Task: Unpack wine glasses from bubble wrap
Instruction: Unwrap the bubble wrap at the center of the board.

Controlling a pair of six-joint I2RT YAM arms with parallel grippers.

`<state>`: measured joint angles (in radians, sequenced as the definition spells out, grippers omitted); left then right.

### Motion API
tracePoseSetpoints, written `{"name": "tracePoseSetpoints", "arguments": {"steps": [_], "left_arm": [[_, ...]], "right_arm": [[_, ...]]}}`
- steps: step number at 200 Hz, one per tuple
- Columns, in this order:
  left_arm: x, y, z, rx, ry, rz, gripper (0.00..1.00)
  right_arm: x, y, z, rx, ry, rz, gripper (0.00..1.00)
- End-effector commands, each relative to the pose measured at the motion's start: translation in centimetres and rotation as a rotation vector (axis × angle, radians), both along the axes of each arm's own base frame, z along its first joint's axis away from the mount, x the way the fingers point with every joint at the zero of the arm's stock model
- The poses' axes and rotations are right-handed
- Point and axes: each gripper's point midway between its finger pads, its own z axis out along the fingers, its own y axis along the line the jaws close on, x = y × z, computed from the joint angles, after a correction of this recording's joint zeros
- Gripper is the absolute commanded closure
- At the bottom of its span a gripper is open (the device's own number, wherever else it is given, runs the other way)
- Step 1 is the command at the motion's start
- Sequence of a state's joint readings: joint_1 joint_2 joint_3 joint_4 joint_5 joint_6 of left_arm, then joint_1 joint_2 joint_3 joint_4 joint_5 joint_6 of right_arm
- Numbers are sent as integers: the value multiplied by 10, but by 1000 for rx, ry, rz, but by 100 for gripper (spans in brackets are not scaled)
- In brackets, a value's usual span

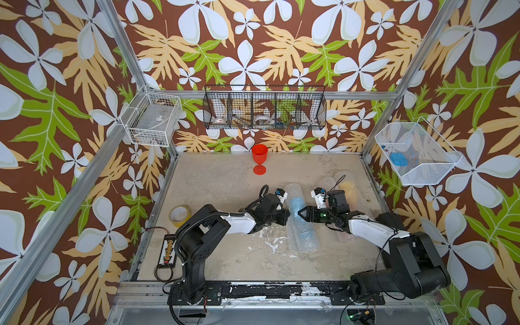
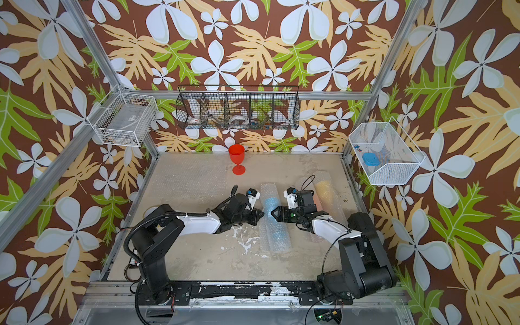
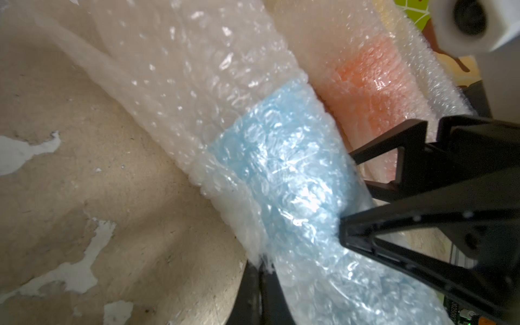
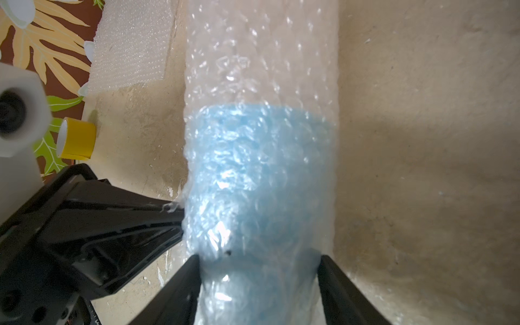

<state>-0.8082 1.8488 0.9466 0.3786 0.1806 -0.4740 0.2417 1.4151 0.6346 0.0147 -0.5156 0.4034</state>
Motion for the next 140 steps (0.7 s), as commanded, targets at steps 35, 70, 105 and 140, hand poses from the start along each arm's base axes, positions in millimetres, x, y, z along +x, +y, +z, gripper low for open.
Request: {"name": "tracePoseSetpoints", "arguments": {"steps": [35, 70, 105, 140], "left_arm": [[-3, 5, 10, 10, -22, -2, 100], [-10, 11, 3, 40, -1, -13, 100], [-13, 14, 5, 23, 3, -10, 100], [-13, 14, 16, 2, -20, -9, 100]], "right_arm": [[2, -5, 7, -45, -36, 8, 33], [1, -5, 25, -69, -94, 21, 33], [-4, 11, 36, -173, -163, 86, 33], [-3, 25, 33, -250, -182, 134, 40]]}}
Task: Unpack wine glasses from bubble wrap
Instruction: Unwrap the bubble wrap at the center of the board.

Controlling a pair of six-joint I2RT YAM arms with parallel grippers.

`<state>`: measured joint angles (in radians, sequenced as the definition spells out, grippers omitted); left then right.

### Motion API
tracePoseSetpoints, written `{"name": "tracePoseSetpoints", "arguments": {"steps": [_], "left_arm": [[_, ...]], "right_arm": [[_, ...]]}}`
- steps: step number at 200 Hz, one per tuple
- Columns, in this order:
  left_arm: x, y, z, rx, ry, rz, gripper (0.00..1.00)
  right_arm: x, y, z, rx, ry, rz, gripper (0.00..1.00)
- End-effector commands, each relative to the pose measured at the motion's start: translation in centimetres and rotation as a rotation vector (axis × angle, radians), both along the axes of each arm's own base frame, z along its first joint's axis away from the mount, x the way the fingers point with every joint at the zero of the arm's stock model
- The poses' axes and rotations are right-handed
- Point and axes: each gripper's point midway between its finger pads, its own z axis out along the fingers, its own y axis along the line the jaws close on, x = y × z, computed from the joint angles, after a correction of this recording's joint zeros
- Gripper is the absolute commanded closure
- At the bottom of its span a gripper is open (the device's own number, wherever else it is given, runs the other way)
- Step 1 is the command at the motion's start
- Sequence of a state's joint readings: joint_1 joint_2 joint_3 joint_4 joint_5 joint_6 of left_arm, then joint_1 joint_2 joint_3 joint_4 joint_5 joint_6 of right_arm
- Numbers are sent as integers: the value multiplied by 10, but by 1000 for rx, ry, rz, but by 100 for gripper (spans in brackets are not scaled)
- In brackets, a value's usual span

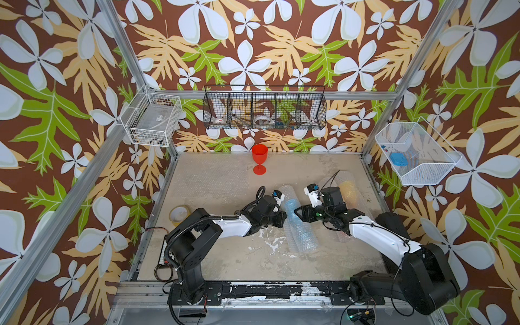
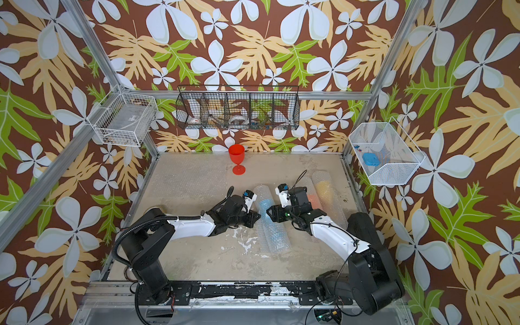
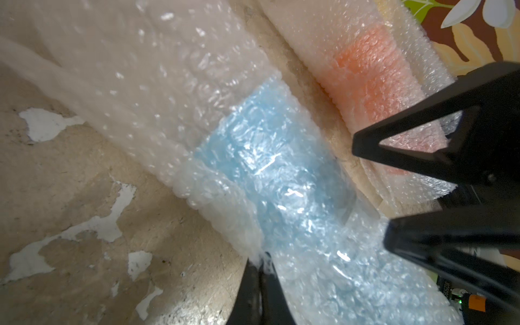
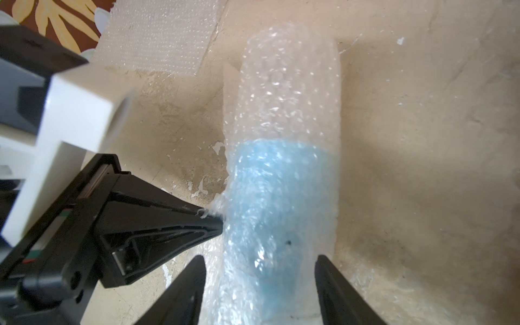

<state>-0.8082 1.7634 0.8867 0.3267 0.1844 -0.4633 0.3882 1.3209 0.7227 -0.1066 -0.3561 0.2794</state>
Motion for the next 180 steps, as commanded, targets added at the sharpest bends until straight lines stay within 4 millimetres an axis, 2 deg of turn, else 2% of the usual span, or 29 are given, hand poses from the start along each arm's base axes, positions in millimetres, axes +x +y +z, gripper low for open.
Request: {"name": "tracePoseSetpoints", "arguments": {"steps": [1, 53, 95, 119, 155, 180], "left_arm": [[3, -1, 11, -21, -33, 1, 100], [3, -1, 12, -25, -29, 8, 100], [2, -2, 13, -32, -26, 4, 100], [2, -2, 15, -36, -31, 2, 100], [3, -3, 15, -41, -31, 2, 100], [2, -4, 14, -41, -32, -6, 100]], "right_arm": [[2, -1, -5, -100, -25, 6, 40], [3, 19, -10, -215, -57, 43, 43], [4, 13, -21, -263, -40, 21, 47], [4, 12, -22, -277, -40, 17, 55], [2, 15, -23, -255, -33, 25, 77], [-2, 20, -21, -209, -32, 33, 85]]}}
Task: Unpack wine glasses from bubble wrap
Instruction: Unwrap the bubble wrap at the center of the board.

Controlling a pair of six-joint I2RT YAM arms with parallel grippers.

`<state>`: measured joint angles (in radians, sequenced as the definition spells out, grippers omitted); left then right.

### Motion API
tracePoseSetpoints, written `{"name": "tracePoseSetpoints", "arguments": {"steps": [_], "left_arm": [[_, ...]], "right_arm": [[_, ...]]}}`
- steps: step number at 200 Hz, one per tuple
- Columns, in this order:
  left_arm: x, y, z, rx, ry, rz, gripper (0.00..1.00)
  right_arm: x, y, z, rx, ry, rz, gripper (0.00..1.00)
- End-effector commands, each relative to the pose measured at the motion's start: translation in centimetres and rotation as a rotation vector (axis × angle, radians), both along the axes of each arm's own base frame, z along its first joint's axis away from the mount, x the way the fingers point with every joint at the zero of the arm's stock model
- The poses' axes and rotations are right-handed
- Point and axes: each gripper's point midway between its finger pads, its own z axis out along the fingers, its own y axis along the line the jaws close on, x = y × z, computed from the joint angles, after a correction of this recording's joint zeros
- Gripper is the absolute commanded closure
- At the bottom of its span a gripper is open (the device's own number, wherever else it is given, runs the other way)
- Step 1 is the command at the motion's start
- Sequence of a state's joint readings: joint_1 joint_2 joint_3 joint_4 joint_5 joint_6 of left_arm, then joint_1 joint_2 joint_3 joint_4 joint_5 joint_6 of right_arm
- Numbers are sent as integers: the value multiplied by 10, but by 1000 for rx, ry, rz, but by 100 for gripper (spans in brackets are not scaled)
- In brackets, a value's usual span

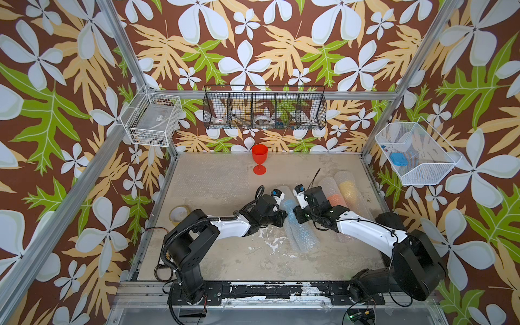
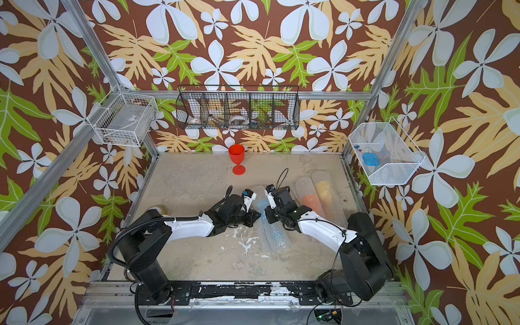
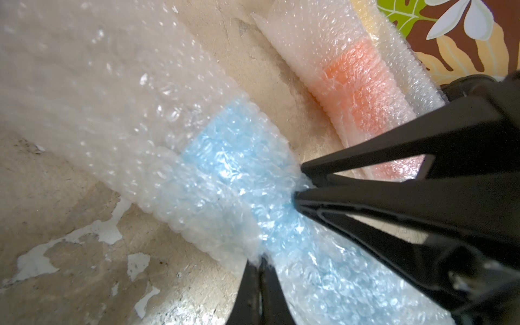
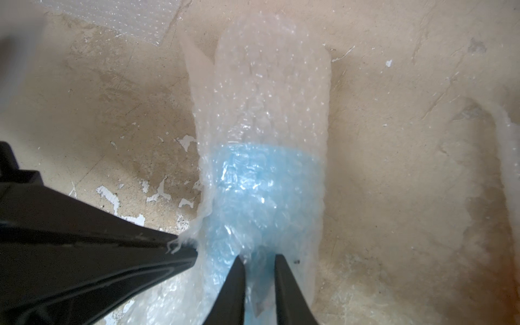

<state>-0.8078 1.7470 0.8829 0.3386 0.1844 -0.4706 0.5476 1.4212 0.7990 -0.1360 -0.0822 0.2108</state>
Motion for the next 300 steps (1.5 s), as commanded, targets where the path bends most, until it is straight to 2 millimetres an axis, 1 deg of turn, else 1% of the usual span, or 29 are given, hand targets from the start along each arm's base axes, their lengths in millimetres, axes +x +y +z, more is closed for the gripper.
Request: {"name": "tracePoseSetpoints", "arguments": {"steps": [1, 34, 50, 70, 138, 183, 206, 236, 300], "left_arm": [[1, -3, 6, -19, -20, -12, 100], [2, -1, 4, -15, -19, -4, 100], [3, 1, 5, -18, -19, 1, 100], [3, 4, 5, -17, -18, 7, 100], [3, 16, 13, -18, -32, 29, 100], [3, 22, 8, -9, -25, 39, 100], [2, 24, 7, -9, -26, 44, 100], [1, 24, 8, -13, -24, 43, 100], [1, 23, 6, -10, -22, 39, 100]], "right_arm": [[-10, 3, -5, 30, 44, 9, 85], [-13, 8, -2, 69, 48, 23, 92], [-12, 7, -2, 67, 47, 18, 94], [-10, 4, -3, 55, 40, -2, 100], [-7, -4, -3, 39, 26, -46, 100], [-8, -7, 0, 47, 12, -62, 100], [-7, -10, -1, 37, 13, -67, 100], [-8, -15, -4, 36, 18, -79, 100], [-5, -22, -2, 48, 11, -96, 100]]}}
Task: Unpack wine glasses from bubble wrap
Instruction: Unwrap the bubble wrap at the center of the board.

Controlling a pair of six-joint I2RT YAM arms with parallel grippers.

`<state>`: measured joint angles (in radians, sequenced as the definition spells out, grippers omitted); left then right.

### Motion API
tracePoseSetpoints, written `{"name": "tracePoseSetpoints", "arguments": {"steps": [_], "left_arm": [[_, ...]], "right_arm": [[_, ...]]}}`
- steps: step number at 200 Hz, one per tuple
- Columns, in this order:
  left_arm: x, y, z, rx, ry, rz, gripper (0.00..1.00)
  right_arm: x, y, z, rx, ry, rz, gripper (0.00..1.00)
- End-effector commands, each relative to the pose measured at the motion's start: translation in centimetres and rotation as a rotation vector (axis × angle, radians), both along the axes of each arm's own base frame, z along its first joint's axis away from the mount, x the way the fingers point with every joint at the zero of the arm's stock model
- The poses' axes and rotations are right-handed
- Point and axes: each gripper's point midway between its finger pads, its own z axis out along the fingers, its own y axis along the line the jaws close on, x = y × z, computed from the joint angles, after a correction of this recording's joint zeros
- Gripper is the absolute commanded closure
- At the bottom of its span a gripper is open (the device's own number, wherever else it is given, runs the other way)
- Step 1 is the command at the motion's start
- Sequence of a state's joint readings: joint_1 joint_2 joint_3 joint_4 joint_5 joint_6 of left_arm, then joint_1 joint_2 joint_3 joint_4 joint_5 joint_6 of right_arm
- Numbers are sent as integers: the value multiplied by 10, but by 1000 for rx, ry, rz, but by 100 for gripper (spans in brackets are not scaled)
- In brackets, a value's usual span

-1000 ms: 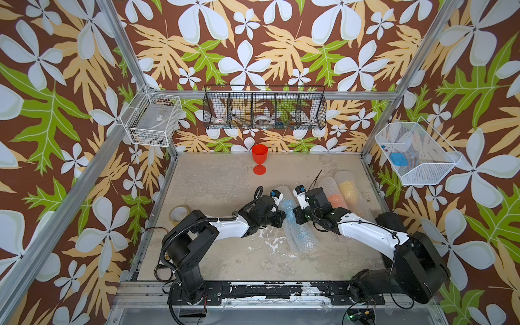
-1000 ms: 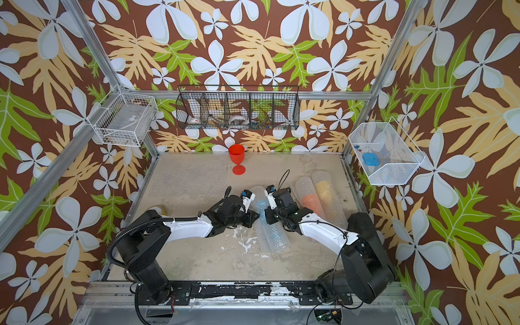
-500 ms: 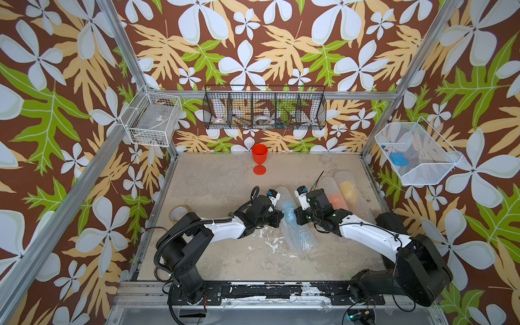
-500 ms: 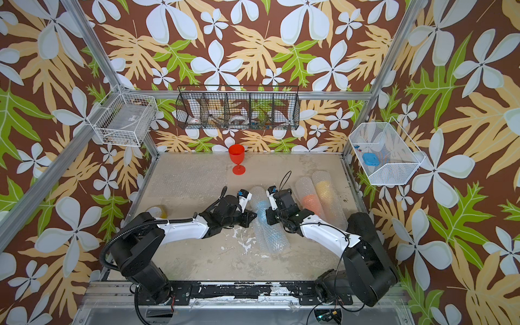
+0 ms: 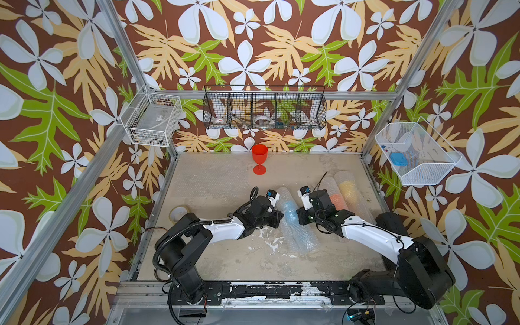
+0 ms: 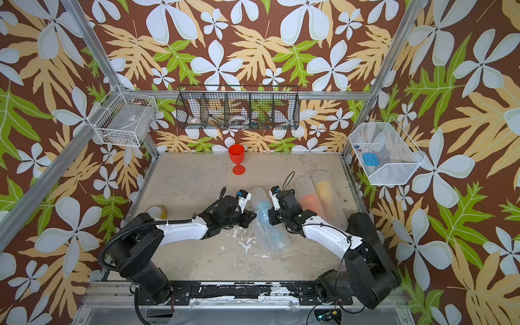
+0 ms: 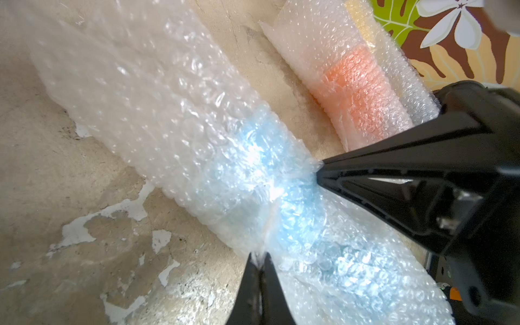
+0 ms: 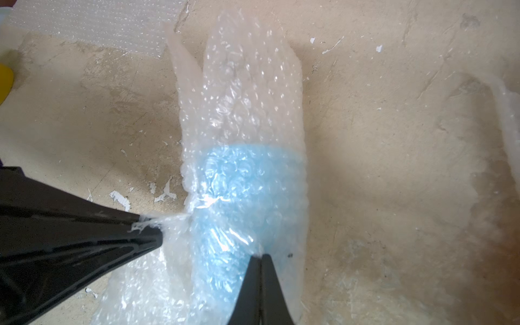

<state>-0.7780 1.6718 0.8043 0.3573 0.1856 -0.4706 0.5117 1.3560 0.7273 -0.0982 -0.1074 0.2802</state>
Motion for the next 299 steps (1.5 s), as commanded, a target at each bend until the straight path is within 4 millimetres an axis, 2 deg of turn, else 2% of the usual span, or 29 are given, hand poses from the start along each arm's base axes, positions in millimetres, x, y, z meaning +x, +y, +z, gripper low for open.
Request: {"name": "tracePoseSetpoints", "arguments": {"steps": [1, 20, 38, 68, 86, 171, 197, 232, 251, 262, 299], "left_arm": [[4, 1, 0, 2, -11, 10, 100], [3, 1, 1, 0, -9, 10, 100], [3, 0, 2, -9, -9, 5, 100], [4, -2, 2, -7, -11, -1, 100], [4, -3, 2, -8, -9, -2, 100], [6, -6, 7, -17, -17, -10, 100], [5, -6, 8, -18, -20, -11, 100], [5, -3, 8, -11, -23, -5, 100], [5, -3, 7, -6, -23, -5, 100], [6, -3, 7, -4, -25, -4, 100], [6, 1, 6, 14, -30, 5, 100]], "right_arm": [[0, -8, -3, -22, 5, -26, 100], [-1, -4, -2, -3, 7, -11, 100], [-5, 8, 4, 52, 7, 46, 94], [-6, 12, 17, 69, -22, 75, 70], [-5, 12, 22, 54, -31, 86, 63], [-2, 29, 2, -7, 23, 138, 52], [0, 29, -5, -32, 37, 123, 57], [5, 15, -10, -92, 27, 58, 87], [6, 13, -8, -89, 19, 47, 97], [6, 12, -7, -88, 14, 39, 100], [6, 9, -3, -87, -1, 27, 100]]}}
